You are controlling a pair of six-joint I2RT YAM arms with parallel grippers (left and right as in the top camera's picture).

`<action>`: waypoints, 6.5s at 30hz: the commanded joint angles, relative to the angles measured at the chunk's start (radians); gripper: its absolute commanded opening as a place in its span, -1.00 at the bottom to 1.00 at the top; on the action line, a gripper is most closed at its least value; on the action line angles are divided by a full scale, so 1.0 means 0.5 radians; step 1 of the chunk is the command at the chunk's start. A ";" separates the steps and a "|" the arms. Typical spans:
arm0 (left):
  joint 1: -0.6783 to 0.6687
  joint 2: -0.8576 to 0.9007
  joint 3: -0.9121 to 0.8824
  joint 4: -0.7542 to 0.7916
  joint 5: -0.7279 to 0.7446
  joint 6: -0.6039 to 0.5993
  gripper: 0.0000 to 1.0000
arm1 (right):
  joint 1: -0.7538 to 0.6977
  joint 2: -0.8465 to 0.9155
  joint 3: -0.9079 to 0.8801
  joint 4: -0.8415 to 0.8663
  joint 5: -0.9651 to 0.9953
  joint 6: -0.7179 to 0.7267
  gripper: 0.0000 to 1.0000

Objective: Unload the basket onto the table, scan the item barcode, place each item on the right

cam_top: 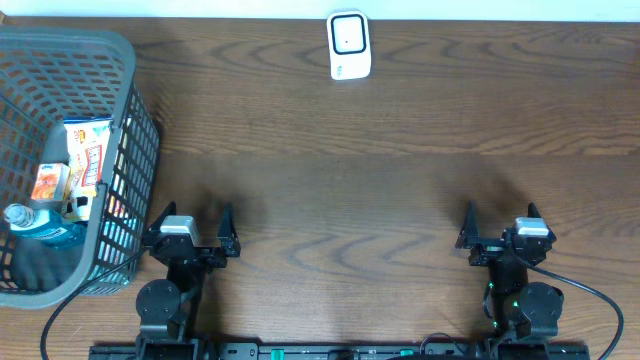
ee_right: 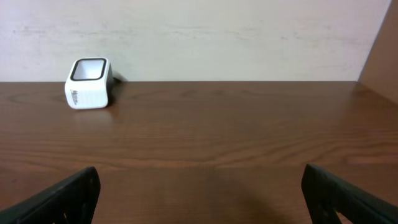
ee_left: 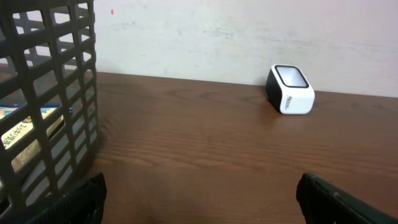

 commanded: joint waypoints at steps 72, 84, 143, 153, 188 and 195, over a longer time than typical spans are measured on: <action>-0.036 -0.010 -0.023 -0.082 0.036 -0.010 0.96 | 0.005 -0.001 -0.002 -0.007 0.010 -0.023 0.99; -0.036 0.008 0.042 -0.038 0.365 -0.012 0.96 | 0.004 -0.001 -0.002 -0.007 0.010 -0.023 0.99; 0.655 2.623 3.433 -2.441 -0.986 -1.567 0.96 | 0.004 -0.001 -0.002 -0.008 0.010 -0.023 0.99; 1.312 2.924 3.387 -2.636 -0.562 -1.732 0.96 | 0.005 -0.001 -0.002 -0.008 0.010 -0.023 0.99; 1.462 3.307 2.677 -1.934 -0.751 -1.497 0.96 | 0.004 -0.001 -0.002 -0.008 0.010 -0.023 0.99; 1.461 3.307 2.619 -1.821 -0.752 -1.399 0.17 | 0.005 -0.001 -0.002 -0.008 0.010 -0.023 0.99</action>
